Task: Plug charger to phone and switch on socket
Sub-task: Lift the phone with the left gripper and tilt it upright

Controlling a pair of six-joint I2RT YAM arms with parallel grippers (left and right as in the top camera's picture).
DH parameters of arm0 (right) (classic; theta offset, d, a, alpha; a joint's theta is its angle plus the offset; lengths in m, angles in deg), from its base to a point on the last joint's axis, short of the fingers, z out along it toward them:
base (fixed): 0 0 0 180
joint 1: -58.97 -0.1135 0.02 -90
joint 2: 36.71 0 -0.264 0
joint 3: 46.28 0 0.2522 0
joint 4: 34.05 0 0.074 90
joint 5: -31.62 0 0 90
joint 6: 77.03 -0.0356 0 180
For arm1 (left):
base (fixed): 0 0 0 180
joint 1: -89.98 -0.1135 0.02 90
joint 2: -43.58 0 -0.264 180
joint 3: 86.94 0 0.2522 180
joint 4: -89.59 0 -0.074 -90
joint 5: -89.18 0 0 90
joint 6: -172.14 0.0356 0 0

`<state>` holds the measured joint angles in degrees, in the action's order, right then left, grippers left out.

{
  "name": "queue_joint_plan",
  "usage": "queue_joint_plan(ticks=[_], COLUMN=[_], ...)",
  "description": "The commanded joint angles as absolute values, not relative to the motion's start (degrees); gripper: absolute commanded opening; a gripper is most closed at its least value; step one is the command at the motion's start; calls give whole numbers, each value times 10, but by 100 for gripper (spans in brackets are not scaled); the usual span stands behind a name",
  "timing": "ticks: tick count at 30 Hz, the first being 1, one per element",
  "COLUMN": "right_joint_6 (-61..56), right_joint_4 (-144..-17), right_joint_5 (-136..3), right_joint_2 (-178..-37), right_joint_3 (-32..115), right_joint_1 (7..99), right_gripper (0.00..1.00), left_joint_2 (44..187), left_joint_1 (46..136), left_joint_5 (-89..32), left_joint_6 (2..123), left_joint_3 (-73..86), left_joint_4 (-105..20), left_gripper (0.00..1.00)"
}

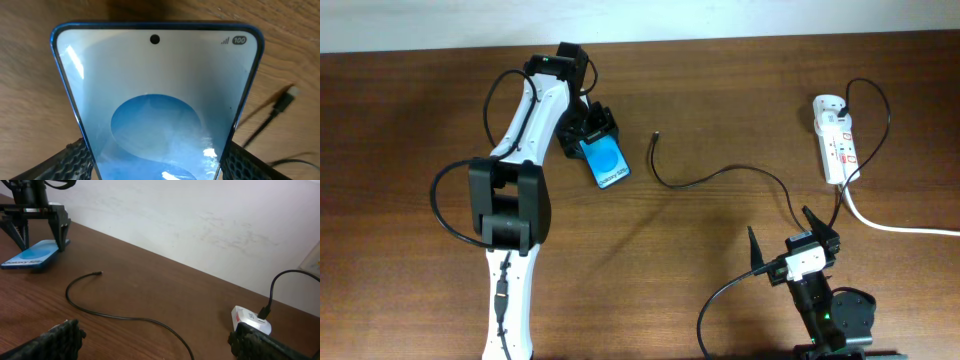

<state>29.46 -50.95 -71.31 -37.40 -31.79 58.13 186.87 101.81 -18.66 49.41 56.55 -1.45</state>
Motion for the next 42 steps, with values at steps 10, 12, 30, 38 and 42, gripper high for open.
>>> queue_joint_plan(ticks=[10,12,30,38,42], right_joint_6=[288,288,197,105,104], right_joint_4=[-510,-508,-440,-441,-464], right_joint_5=[-716,-716,-805,-874,-926], right_joint_2=[-369,-369,-372,-474,-586], right_joint_3=[-322,-322,-304,-212,-113], right_joint_1=[582,582,582,582,582], right_gripper=[98,98,98,98,98], left_joint_2=[1870,1870,1870,1870,1870], left_joint_1=[1012,1009,1005,1005,1005], left_joint_5=[-405,-438,-561,-515,-474], left_joint_6=[305,280,222,222,222], left_joint_3=[578,578,578,623,684], left_joint_4=[2,2,6,5,19], left_gripper=[0,0,0,0,0])
